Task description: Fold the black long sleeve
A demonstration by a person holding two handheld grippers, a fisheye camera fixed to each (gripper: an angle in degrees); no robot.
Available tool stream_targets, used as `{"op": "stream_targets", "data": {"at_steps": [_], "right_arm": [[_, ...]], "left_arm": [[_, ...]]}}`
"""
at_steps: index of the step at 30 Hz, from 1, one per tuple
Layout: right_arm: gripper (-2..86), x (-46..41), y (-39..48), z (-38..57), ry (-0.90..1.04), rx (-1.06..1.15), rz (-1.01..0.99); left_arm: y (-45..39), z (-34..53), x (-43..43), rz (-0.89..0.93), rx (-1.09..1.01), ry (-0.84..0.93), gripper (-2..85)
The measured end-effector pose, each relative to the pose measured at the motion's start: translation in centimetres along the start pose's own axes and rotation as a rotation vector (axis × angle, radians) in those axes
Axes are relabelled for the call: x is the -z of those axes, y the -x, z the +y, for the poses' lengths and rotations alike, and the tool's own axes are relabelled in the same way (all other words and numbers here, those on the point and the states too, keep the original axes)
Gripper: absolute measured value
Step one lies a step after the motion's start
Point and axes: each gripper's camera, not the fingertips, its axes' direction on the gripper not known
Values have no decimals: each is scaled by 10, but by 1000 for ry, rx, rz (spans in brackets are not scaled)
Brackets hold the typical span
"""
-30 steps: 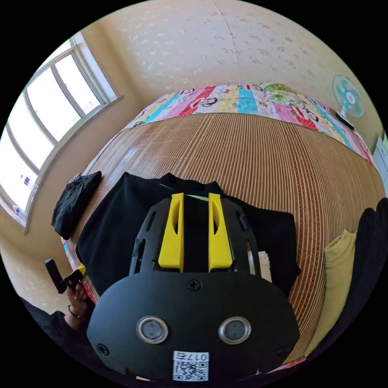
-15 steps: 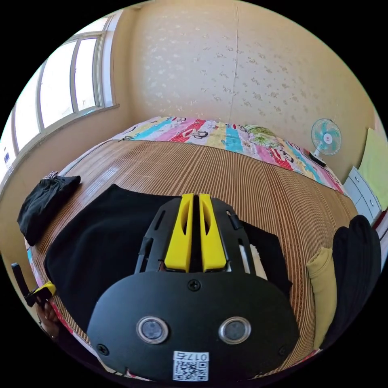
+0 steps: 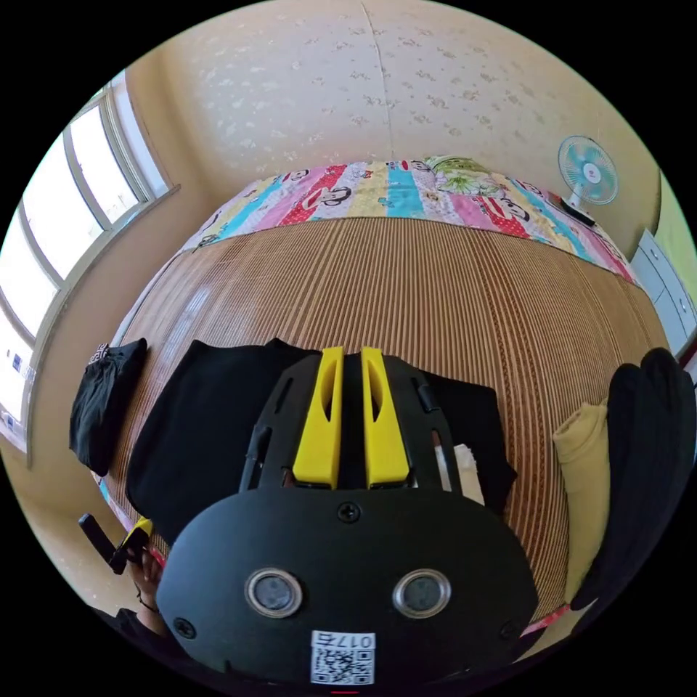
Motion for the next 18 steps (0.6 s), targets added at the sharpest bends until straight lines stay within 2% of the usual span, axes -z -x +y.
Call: {"op": "stream_targets", "data": {"at_steps": [5, 8, 9, 11, 13, 18], "right_arm": [[53, 70, -12, 73, -77, -19, 141], [45, 48, -26, 120, 43, 28, 148], [42, 36, -36, 132, 91, 3, 107], [37, 61, -52, 143, -29, -73, -13], [32, 69, -72, 142, -31, -166, -141], [25, 85, -71, 132, -54, -185, -200]], "left_arm": [[10, 1, -3, 41, 47, -17, 48], [28, 7, 0, 191, 126, -85, 69], [31, 9, 0, 218, 141, -103, 75], [34, 17, 3, 258, 183, -163, 99], [33, 24, 3, 256, 235, -192, 115], [22, 28, -9, 227, 364, -240, 166]]}}
